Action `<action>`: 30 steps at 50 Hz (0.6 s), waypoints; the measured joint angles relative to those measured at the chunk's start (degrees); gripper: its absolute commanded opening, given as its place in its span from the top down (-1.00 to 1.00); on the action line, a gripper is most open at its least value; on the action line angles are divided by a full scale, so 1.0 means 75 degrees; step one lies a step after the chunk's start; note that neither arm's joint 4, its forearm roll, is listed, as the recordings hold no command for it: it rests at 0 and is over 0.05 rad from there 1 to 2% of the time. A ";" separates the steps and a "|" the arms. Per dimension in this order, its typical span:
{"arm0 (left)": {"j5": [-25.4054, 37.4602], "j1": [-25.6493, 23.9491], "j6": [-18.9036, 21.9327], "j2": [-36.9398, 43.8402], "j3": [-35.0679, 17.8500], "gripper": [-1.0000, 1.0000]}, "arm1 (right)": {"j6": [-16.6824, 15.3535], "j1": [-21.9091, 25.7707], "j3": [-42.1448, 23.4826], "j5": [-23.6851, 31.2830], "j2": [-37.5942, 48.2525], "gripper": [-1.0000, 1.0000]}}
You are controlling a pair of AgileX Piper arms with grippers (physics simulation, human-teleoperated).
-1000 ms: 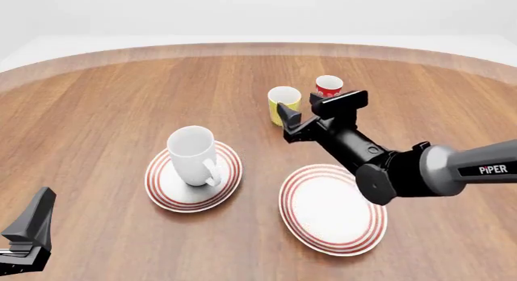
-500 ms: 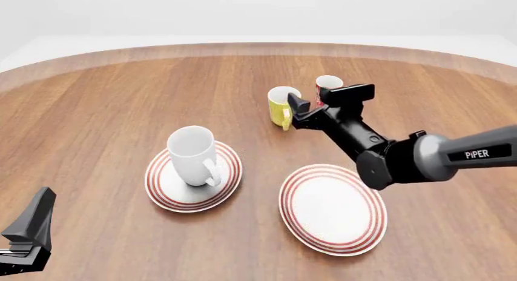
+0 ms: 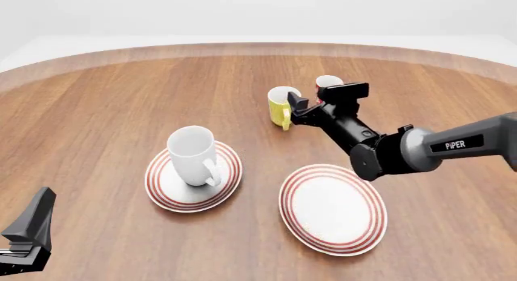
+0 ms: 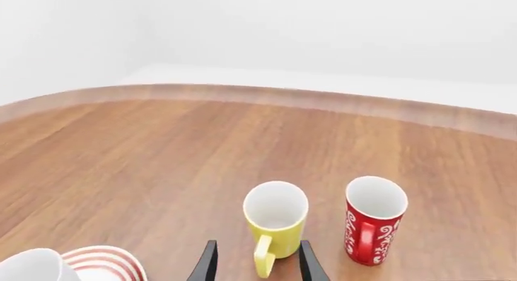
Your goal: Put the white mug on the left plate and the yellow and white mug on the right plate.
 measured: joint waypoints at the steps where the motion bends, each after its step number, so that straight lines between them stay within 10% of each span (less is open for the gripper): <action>1: 0.0000 0.0000 0.0000 0.0000 0.0000 -1.00 | 0.0004 -0.0009 -0.0027 0.0008 0.0029 -1.00; 30: 0.0000 0.0000 0.0000 0.0000 0.0000 -1.00 | 0.0106 -0.0110 -0.0637 0.0187 0.0763 -1.00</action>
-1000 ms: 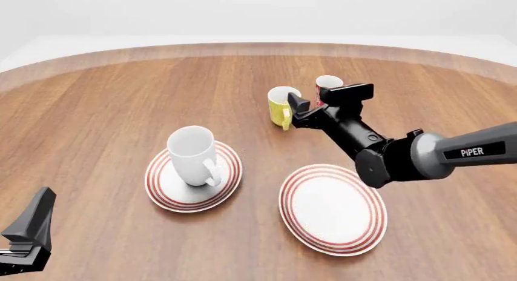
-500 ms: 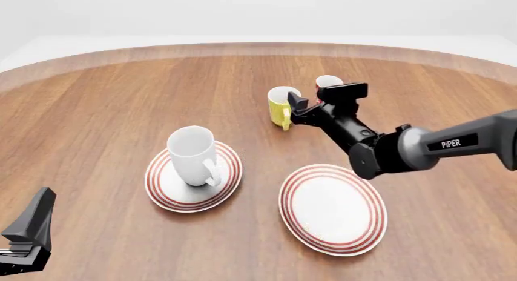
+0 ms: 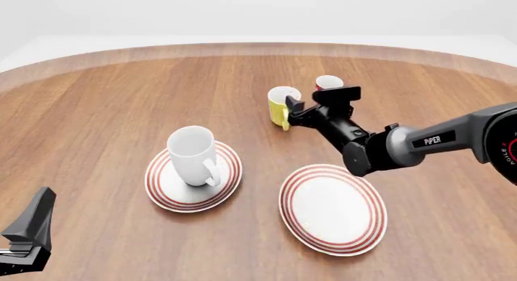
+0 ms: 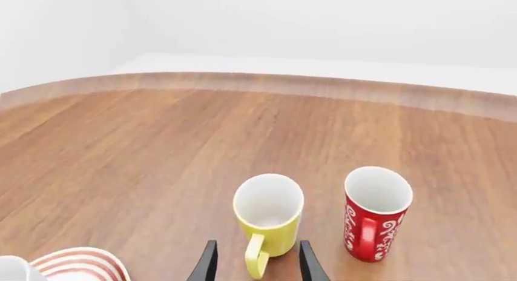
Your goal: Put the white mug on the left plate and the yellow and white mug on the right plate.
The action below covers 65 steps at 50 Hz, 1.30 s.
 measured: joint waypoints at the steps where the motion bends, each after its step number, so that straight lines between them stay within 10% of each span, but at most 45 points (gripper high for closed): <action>1: 0.0000 0.0000 0.0000 0.0000 0.0000 -1.00 | 0.0002 0.0002 -0.0018 0.0007 0.0020 -1.00; 65: 0.0000 0.0000 0.0000 0.0000 0.0000 -1.00 | 0.0178 0.0126 -0.1131 0.0498 0.1491 -1.00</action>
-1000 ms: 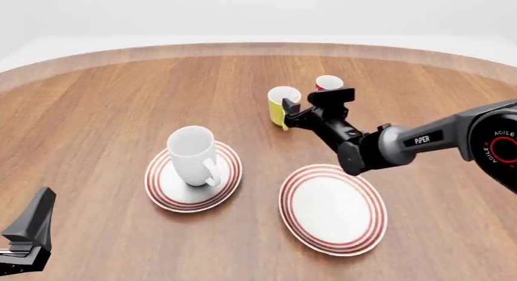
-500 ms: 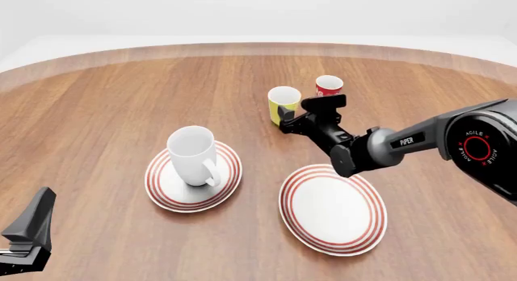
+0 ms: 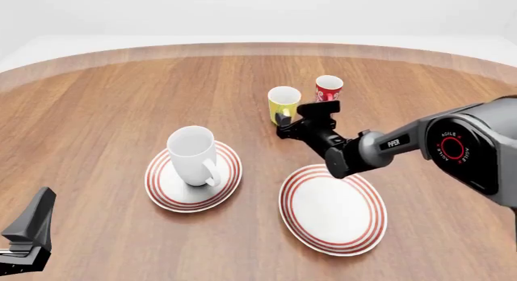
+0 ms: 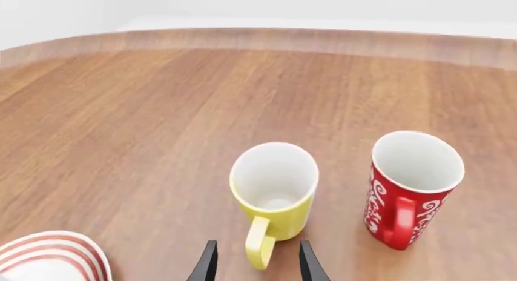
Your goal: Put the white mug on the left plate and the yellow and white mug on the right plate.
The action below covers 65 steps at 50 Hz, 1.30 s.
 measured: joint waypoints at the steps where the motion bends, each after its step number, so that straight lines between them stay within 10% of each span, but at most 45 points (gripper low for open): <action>1: 0.0000 0.0000 0.0000 0.0000 0.0000 -1.00 | 0.0004 0.0003 -0.0023 0.0009 0.0025 -1.00; 17: 0.0000 0.0000 0.0000 0.0000 0.0000 -1.00 | 0.0039 0.0043 -0.0390 0.0151 0.0347 -1.00; 18: 0.0000 0.0000 0.0000 0.0000 0.0000 -1.00 | 0.0040 0.0046 -0.0407 0.0155 0.0360 1.00; 65: 0.0000 0.0000 0.0000 0.0000 0.0000 -1.00 | -0.0215 0.0380 0.1154 -0.0665 -0.1261 1.00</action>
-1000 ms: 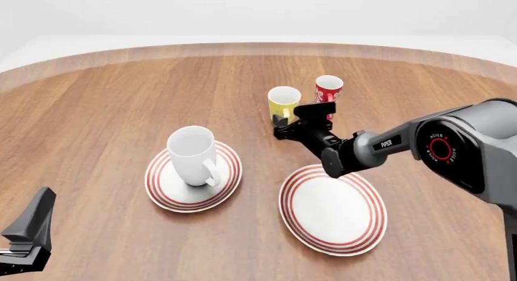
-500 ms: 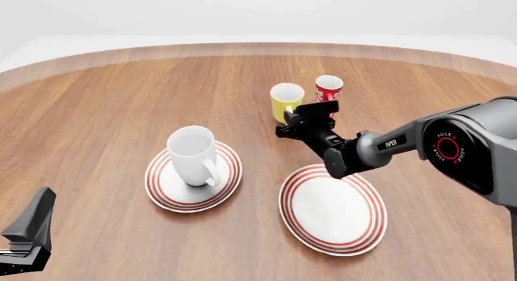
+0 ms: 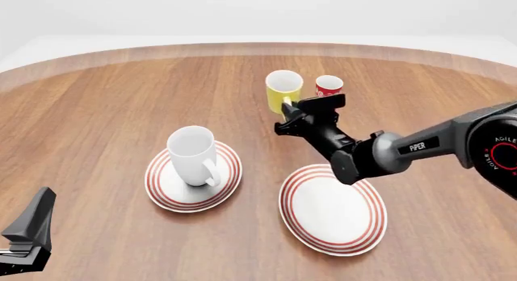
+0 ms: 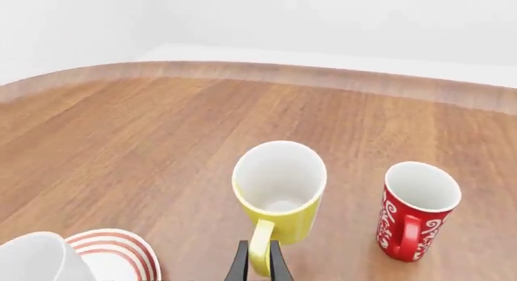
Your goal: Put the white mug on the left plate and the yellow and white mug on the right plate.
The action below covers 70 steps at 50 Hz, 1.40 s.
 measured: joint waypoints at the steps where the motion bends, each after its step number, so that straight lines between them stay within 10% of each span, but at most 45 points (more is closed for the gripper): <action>1: 0.0000 0.0000 0.0000 0.0000 0.0000 -1.00 | 0.0003 0.0027 0.0060 -0.0022 -0.0069 1.00; 70: 0.0000 0.0000 0.0000 0.0000 0.0000 -1.00 | -0.0375 -0.0285 0.4568 0.0131 -0.5393 1.00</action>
